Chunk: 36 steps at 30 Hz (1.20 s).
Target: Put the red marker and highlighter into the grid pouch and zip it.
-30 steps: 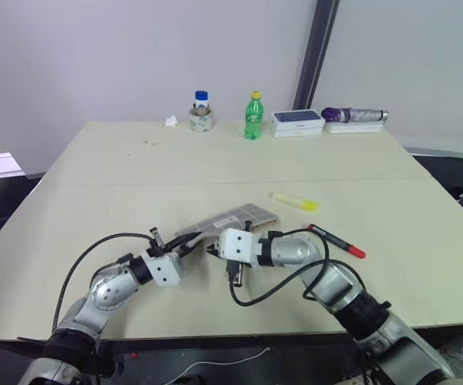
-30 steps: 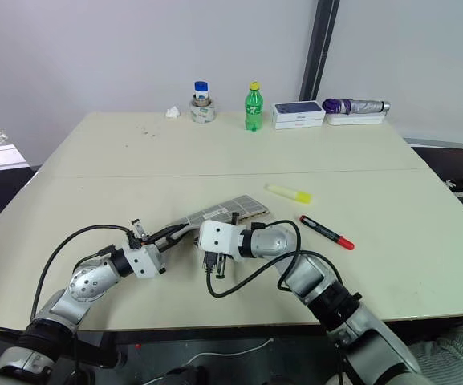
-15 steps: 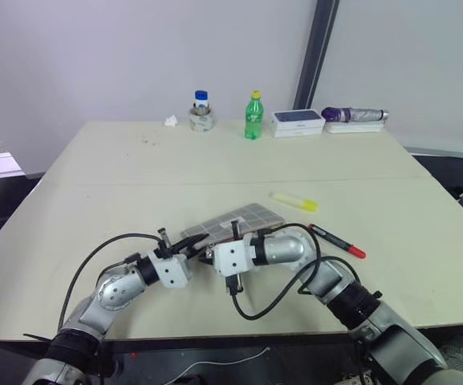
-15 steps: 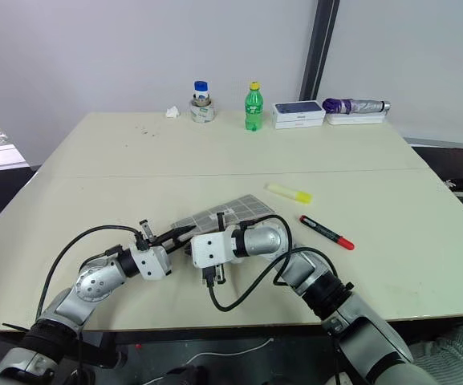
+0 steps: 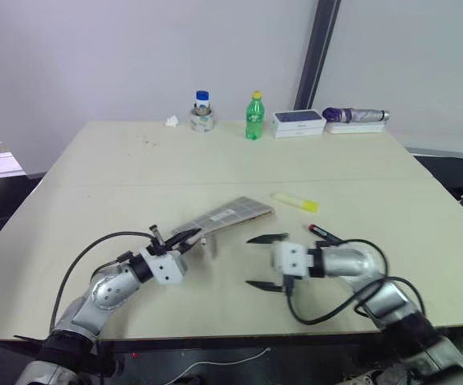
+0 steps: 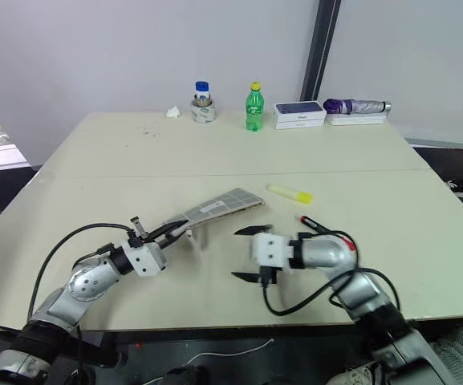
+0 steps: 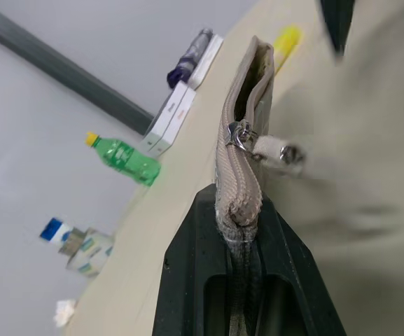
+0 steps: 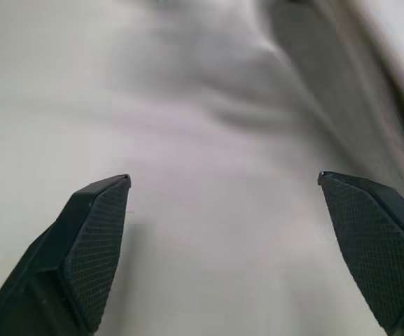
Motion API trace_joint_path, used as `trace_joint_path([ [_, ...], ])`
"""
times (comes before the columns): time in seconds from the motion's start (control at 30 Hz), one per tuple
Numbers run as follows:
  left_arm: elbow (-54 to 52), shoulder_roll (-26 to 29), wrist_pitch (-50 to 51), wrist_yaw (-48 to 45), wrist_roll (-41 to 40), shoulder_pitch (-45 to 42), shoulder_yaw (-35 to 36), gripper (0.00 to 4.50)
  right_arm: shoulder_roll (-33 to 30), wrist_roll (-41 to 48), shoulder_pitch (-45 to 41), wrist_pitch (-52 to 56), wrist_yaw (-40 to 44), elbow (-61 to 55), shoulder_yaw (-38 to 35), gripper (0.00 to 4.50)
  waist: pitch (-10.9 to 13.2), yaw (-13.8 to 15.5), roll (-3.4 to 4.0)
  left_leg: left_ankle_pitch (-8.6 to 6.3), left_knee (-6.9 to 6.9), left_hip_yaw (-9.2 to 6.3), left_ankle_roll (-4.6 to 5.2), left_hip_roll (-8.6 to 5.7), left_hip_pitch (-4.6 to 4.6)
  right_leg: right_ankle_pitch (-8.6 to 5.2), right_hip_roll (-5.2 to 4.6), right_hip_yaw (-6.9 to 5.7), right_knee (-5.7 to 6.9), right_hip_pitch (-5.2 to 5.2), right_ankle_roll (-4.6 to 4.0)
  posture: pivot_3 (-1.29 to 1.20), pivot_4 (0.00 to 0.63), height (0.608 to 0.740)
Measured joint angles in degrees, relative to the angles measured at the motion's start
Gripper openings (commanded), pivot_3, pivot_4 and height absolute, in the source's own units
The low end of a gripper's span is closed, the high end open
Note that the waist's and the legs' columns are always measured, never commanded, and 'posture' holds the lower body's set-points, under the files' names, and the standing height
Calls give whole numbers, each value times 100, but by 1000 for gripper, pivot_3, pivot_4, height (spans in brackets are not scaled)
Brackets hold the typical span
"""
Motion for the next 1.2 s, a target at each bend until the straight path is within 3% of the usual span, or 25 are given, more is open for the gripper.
trace_joint_path([
  [0.2, 19, -14, 7, 124, 10, 69, 43, 0, 878, 1244, 899, 909, -1314, -862, -1382, 4451, 0, 47, 0, 0, -2, -2, -1, -4, 0, 0, -9, -2, -5, 4, 0, 0, 150, 740],
  [0.53, 25, -17, -1, 312, 186, 76, 43, 0, 908, 465, 1197, 859, -2661, -594, -1803, 4451, 0, 93, 1, -1, -2, 3, 2, -9, 1, 0, -7, 0, 1, 0, 1, 0, 150, 740],
  [0.73, 28, -18, -2, 359, 216, 69, 40, 0, 246, 235, 927, 819, -2251, 241, -1709, 4451, 0, 117, 1, -2, 1, 5, 4, -11, 1, 0, -8, 1, 0, 1, 1, 0, 150, 740],
  [0.97, 23, -57, -1, 392, 324, 74, 29, 0, -627, 609, 468, 1187, -1274, 1521, -2115, 4451, 0, 124, 1, -3, 2, 9, 5, -10, 1, 0, -6, 1, -1, 3, 0, 0, 150, 740],
  [1.2, 24, -84, -3, 396, 331, 72, 27, 0, -803, 1302, 50, 1898, -426, 1975, -2245, 4451, 2, 99, 6, -2, 2, 8, 5, -5, 1, 0, -6, 2, -1, 3, 0, 0, 150, 740],
])
